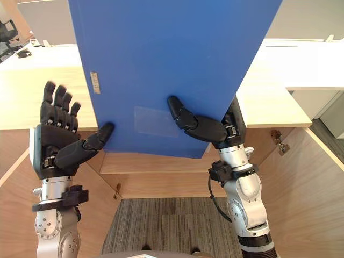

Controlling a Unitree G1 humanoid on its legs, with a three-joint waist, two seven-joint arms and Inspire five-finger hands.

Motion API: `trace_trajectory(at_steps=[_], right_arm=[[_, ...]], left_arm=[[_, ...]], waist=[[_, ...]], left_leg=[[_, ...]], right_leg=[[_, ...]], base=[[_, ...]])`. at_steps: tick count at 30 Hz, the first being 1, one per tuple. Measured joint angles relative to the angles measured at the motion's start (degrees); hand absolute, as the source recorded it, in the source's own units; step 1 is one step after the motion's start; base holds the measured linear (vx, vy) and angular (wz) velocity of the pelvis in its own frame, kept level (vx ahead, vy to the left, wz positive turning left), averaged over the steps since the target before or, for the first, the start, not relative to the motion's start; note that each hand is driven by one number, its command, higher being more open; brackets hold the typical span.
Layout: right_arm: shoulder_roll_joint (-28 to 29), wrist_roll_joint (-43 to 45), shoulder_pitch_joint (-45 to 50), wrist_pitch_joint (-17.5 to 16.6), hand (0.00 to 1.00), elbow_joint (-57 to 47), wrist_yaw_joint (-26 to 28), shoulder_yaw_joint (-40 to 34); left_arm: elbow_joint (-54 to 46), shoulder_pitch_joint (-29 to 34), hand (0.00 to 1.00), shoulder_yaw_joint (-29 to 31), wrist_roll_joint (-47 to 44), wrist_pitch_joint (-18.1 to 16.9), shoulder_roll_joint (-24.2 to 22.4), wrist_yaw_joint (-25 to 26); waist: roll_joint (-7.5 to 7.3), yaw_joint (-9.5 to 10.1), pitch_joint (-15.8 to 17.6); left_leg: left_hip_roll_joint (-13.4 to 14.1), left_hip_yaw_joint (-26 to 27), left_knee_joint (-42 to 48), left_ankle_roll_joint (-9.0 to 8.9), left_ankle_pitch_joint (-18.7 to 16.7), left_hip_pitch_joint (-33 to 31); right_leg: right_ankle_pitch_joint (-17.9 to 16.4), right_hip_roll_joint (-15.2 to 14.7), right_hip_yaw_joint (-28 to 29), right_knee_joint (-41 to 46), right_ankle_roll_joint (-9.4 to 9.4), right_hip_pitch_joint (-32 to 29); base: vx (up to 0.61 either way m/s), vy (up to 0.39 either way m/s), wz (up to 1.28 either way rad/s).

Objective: Walk over to the cabinet, pick up the folder, carry it to the office cabinet, place the folder inside the office cabinet, then close the office cabinet door

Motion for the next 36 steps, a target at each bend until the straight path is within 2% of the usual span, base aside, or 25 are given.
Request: trace_trajectory(at_steps=[3,7,10,12,15,18,19,20,22,24,26,27,28,32,36], right_arm=[[1.13,0.11,-0.02,-1.17,0.00,-0.03,-0.70,-2.22],[1.24,0.04,-0.01,-1.60,0.00,-0.03,-1.60,-3.16],[1.03,-0.79,0.00,-1.60,0.00,-0.02,-1.83,-2.06],[0.38,-1.26,0.01,-1.63,0.00,0.22,-2.02,0.27],[-2.53,-2.37,0.01,-1.69,0.00,1.92,-1.56,8.25],[-4.56,-6.27,-0.35,-1.66,0.00,6.27,-1.01,15.50],[-4.97,-8.80,-1.57,-1.65,0.00,8.96,-1.04,18.58],[-5.19,-11.31,-4.44,-1.59,0.00,12.13,-1.12,21.36],[-5.27,-15.52,-9.04,-1.05,0.00,16.64,-1.51,24.35],[-5.55,-21.55,-14.04,0.56,0.00,22.85,-2.57,27.95],[-5.60,-24.95,-15.10,1.27,0.00,25.03,-3.04,28.58],[-5.76,-26.49,-16.50,1.55,0.00,26.79,-3.30,28.73],[-5.89,-26.66,-18.19,1.95,0.00,28.75,-3.95,28.71],[-4.21,-26.31,-22.36,3.76,0.00,33.88,-6.84,26.11],[-1.38,-19.53,-23.96,4.32,0.00,34.15,-8.78,19.71]], left_arm=[[8.09,1.29,1.00,4.09,2.12,2.28,-2.00,4.98],[15.51,4.18,1.00,5.57,4.12,4.32,-3.32,6.85],[24.66,5.04,1.00,5.65,4.22,5.27,-3.32,6.83],[32.04,4.96,1.00,5.56,4.57,6.21,-3.11,6.52],[46.24,4.61,1.00,4.23,8.47,8.72,-1.77,4.42],[55.79,3.50,1.00,2.67,11.14,9.88,-1.07,2.50],[59.91,1.67,1.00,2.05,11.67,10.00,-0.55,2.38],[62.81,-1.48,1.00,1.63,11.90,10.16,0.71,1.97],[65.45,-5.52,1.00,1.07,11.90,10.17,2.55,2.13],[67.81,-9.62,1.00,0.92,11.87,10.15,3.66,2.36],[67.95,-10.89,1.00,0.67,11.86,10.06,3.67,2.72],[67.93,-12.19,1.00,0.81,11.04,9.58,3.64,2.87],[67.97,-14.20,1.00,0.87,10.48,9.09,3.78,3.23],[67.82,-19.44,1.00,0.67,10.35,8.39,3.57,3.24],[64.72,-21.79,1.00,1.19,9.73,7.99,3.19,3.14]], waist=[[-0.06,-0.05,-0.12],[-0.65,-0.06,-0.64],[-0.83,-0.07,-0.79],[-0.84,-0.18,-0.88],[-0.90,-0.90,-0.93],[-1.02,-0.82,-0.31],[-1.13,-0.72,1.50],[-1.27,-0.73,4.69],[-1.03,-0.68,8.81],[0.43,-0.53,14.32],[1.02,-0.29,17.02],[1.39,-0.02,18.89],[1.90,0.39,19.73],[3.30,0.93,21.60],[3.32,1.17,21.89]], left_leg=[[-0.02,-0.72,-0.02,-0.03,0.41,-0.38],[-0.06,-1.33,-0.02,-0.12,0.67,-1.11],[-0.07,-1.44,-0.02,-0.11,0.72,-1.26],[-0.07,-1.37,-0.02,-0.10,0.74,-1.50],[0.04,-0.81,0.00,-0.10,0.83,-2.40],[0.17,-0.07,0.34,-0.10,1.02,-3.67],[0.28,0.21,1.97,-0.23,0.86,-5.54],[0.57,0.30,5.87,-0.27,-0.30,-8.99],[1.34,0.38,12.64,-0.31,-2.75,-14.65],[3.02,0.31,22.62,-0.04,-6.19,-22.08],[3.73,0.34,27.48,-0.25,-8.26,-26.28],[4.13,0.36,31.37,-0.13,-9.51,-29.99],[4.50,0.19,35.04,0.02,-10.39,-34.42],[6.00,-0.99,44.50,0.42,-12.83,-45.90],[6.67,-2.42,52.25,0.86,-14.77,-54.84]], right_leg=[[0.00,-0.04,-0.67,-0.02,-0.01,-0.06],[0.00,-0.10,-1.32,-0.10,-0.01,-0.45],[0.01,-0.14,-1.44,-0.09,-0.02,-0.55],[0.01,-0.16,-1.36,-0.05,-0.02,-0.90],[0.06,-0.16,-0.75,0.36,-0.07,-2.31],[0.07,-0.28,-0.02,1.46,-0.09,-4.41],[-0.06,-0.35,0.45,3.17,-0.26,-6.53],[-0.28,-0.45,0.81,5.74,-0.56,-9.40],[-0.93,-0.37,1.19,9.64,-0.96,-14.01],[-2.56,0.08,1.59,16.04,-1.10,-20.06],[-4.30,0.27,1.94,20.70,-1.10,-24.39],[-5.75,0.28,2.43,25.21,-1.12,-28.58],[-6.78,0.14,2.64,29.18,-1.16,-33.20],[-9.48,0.02,2.72,38.67,-1.29,-44.54],[-12.36,-0.35,1.96,46.87,-1.49,-52.92]], base=[[-0.02,-0.015,0.10],[-0.01,-0.009,0.09],[0.00,-0.002,0.01],[-0.01,-0.001,-0.02],[-0.02,0.002,-0.09],[-0.02,0.015,-0.14],[-0.09,0.002,-0.11],[-0.12,-0.004,-0.12],[-0.21,-0.026,-0.10],[-0.27,0.004,-0.12],[-0.22,0.031,-0.09],[-0.20,0.018,-0.08],[-0.18,0.016,-0.06],[-0.13,0.008,0.00],[-0.11,-0.017,0.11]])
